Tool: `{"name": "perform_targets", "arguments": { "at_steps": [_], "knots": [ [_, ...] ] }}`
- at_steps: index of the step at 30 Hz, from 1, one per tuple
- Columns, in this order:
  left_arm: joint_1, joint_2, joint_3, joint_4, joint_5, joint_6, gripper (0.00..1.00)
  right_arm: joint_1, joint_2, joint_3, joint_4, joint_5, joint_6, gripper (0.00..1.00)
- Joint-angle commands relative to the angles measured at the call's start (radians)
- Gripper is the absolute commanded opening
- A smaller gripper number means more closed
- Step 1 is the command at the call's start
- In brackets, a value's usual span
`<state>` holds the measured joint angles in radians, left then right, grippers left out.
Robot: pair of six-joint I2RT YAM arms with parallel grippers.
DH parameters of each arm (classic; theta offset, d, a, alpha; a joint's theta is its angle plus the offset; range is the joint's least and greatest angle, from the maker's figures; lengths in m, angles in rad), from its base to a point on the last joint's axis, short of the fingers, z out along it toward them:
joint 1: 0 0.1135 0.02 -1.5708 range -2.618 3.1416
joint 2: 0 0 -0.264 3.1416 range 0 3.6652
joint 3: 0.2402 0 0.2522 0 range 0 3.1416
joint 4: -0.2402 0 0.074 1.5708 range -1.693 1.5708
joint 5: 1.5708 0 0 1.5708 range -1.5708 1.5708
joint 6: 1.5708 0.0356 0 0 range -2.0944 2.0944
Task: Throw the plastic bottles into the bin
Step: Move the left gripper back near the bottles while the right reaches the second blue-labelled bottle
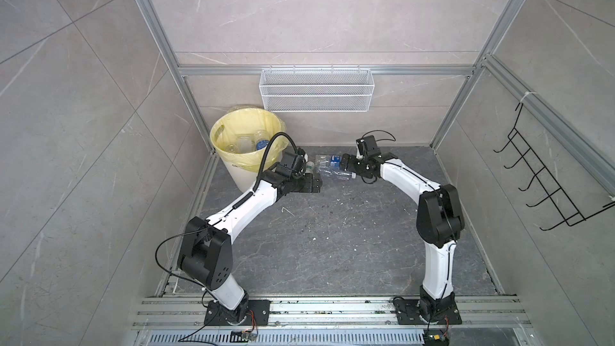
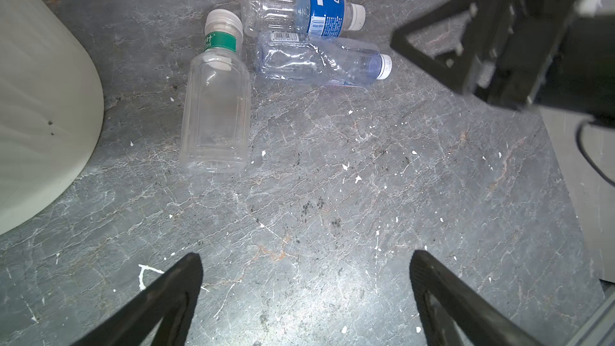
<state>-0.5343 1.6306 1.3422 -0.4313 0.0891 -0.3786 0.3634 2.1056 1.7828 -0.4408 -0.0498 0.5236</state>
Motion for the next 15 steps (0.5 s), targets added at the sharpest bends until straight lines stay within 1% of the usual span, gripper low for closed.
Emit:
{"name": "perform_targets", "arguments": {
  "at_steps": [1, 9, 12, 15],
  "knots": [
    [0.002, 0.026, 0.046, -0.019, 0.011, -0.028, 1.00, -0.001, 0.096, 0.176, -0.078, -0.019, -0.037, 1.00],
    [0.002, 0.068, 0.077, -0.047, 0.016, -0.032, 1.00, -0.003, 0.376, 0.595, -0.218, -0.024, -0.107, 1.00],
    [0.003, 0.072, 0.079, -0.050, 0.018, -0.032, 1.00, -0.002, 0.444, 0.694, -0.226, -0.029, -0.110, 1.00],
    [0.002, 0.077, 0.084, -0.056, 0.020, -0.028, 1.00, -0.003, 0.502, 0.755, -0.223, -0.036, -0.102, 1.00]
  ]
}}
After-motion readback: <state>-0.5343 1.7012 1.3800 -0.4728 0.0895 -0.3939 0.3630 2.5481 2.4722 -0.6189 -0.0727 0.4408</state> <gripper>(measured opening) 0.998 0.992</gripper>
